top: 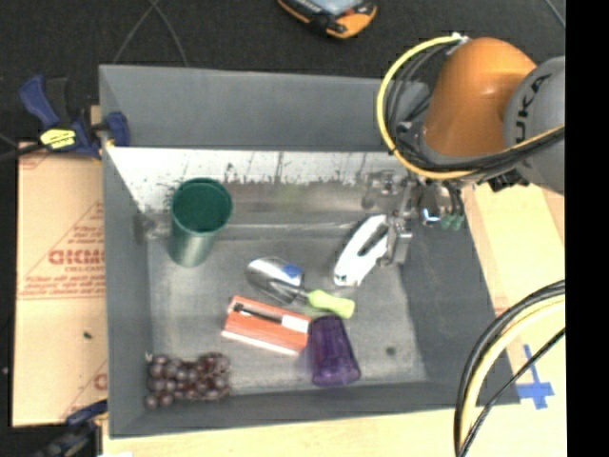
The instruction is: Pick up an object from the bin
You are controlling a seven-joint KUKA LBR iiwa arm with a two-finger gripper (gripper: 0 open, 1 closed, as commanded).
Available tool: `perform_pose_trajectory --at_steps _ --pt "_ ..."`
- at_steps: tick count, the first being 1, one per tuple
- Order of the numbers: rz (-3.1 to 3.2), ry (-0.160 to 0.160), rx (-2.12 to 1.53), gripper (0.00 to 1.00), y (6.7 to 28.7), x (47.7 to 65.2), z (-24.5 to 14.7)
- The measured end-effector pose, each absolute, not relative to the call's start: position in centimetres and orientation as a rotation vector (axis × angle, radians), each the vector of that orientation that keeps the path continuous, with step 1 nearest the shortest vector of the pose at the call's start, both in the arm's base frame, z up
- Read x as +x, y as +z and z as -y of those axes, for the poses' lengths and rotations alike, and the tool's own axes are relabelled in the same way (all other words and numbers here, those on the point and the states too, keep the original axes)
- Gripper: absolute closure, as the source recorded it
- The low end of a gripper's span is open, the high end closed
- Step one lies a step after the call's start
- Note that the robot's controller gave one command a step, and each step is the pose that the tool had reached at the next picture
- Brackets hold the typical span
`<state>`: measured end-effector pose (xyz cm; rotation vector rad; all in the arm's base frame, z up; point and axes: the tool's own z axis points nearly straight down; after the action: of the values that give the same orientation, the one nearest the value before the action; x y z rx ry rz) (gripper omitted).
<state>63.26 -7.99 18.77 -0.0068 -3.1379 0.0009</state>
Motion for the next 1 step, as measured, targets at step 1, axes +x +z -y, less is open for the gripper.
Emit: perform_pose_trajectory --at_steps 1 --pt "3.146 0.003 -0.003 0.00 19.26 63.43 7.97"
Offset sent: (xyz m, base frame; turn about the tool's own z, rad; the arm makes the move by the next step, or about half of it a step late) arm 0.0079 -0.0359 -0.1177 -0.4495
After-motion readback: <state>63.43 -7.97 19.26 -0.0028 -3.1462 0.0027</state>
